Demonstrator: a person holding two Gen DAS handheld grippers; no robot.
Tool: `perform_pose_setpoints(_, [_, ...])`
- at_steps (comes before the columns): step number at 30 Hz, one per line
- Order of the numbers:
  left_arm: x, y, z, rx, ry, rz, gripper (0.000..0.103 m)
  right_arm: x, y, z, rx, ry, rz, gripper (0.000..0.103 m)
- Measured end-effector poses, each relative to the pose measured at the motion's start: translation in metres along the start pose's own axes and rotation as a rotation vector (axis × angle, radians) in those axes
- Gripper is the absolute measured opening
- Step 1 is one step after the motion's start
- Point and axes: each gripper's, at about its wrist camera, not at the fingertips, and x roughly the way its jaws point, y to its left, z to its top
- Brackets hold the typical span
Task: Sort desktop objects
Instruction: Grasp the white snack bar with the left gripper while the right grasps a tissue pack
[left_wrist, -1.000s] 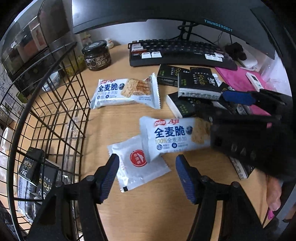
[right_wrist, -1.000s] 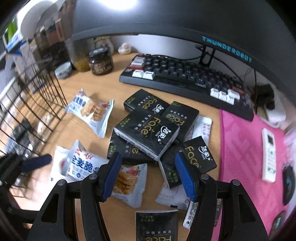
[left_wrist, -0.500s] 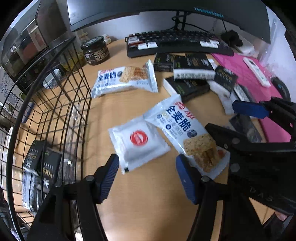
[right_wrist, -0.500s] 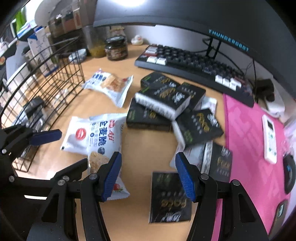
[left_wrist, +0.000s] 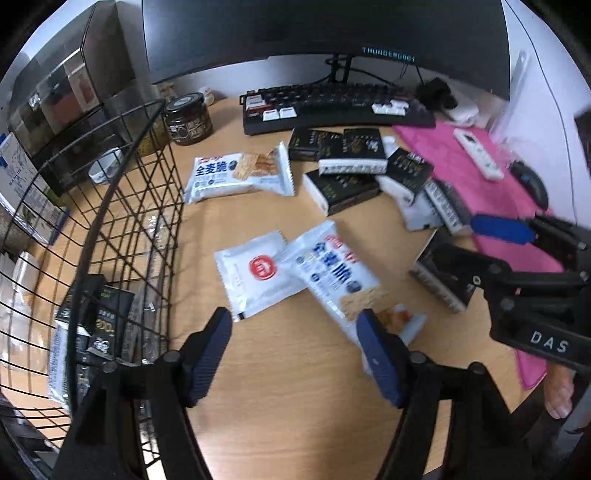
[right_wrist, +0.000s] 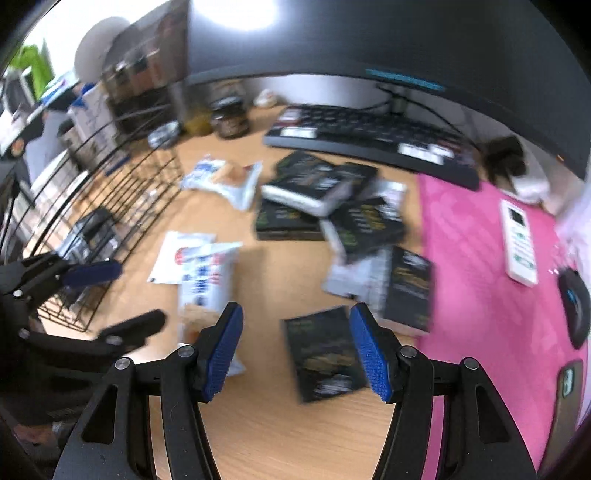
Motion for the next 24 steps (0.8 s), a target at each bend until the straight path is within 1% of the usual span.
perform_pose_setpoints(3, [0.01, -0.001, 0.005, -0.039, 0.019, -0.025, 0.076, 0.006, -0.011, -0.009, 0.013, 0.027, 0.007, 0.061])
perform_pose_setpoints(5, [0.016, -0.003, 0.009, -0.069, 0.032, -0.064, 0.076, 0.009, -0.014, -0.014, 0.013, 0.04, 0.012, 0.061])
perform_pose_setpoints(7, [0.02, -0.006, 0.012, -0.083, 0.04, -0.083, 0.076, 0.014, -0.017, -0.018, 0.014, 0.052, 0.024, 0.061])
perform_pose_setpoints(11, [0.03, -0.013, 0.018, -0.083, 0.047, -0.067, 0.076, 0.022, -0.017, -0.021, 0.002, 0.063, 0.037, 0.061])
perform_pose_setpoints(14, [0.039, -0.017, 0.022, -0.084, 0.06, -0.068, 0.076, 0.028, -0.02, -0.022, 0.014, 0.069, 0.043, 0.061])
perform_pose_setpoints(18, [0.048, -0.023, 0.024, -0.044, 0.058, -0.025, 0.076, 0.031, -0.025, -0.022, 0.05, 0.066, 0.055, 0.061])
perform_pose_setpoints(20, [0.052, -0.024, 0.023, -0.035, 0.066, -0.03, 0.074, 0.031, -0.023, -0.022, 0.047, 0.065, 0.048, 0.061])
perform_pose_setpoints(21, [0.052, -0.024, 0.023, -0.031, 0.062, -0.035, 0.063, 0.031, -0.022, -0.023, 0.047, 0.065, 0.043, 0.06])
perform_pose_setpoints(22, [0.051, -0.025, 0.022, -0.025, 0.058, -0.037, 0.049, 0.03, -0.021, -0.023, 0.047, 0.065, 0.04, 0.053])
perform_pose_setpoints(23, [0.05, -0.026, 0.021, -0.01, 0.062, -0.03, 0.046, 0.03, -0.02, -0.024, 0.048, 0.065, 0.035, 0.049])
perform_pose_setpoints(24, [0.049, -0.028, 0.02, 0.005, 0.064, -0.026, 0.045, 0.029, -0.02, -0.024, 0.05, 0.069, 0.032, 0.049])
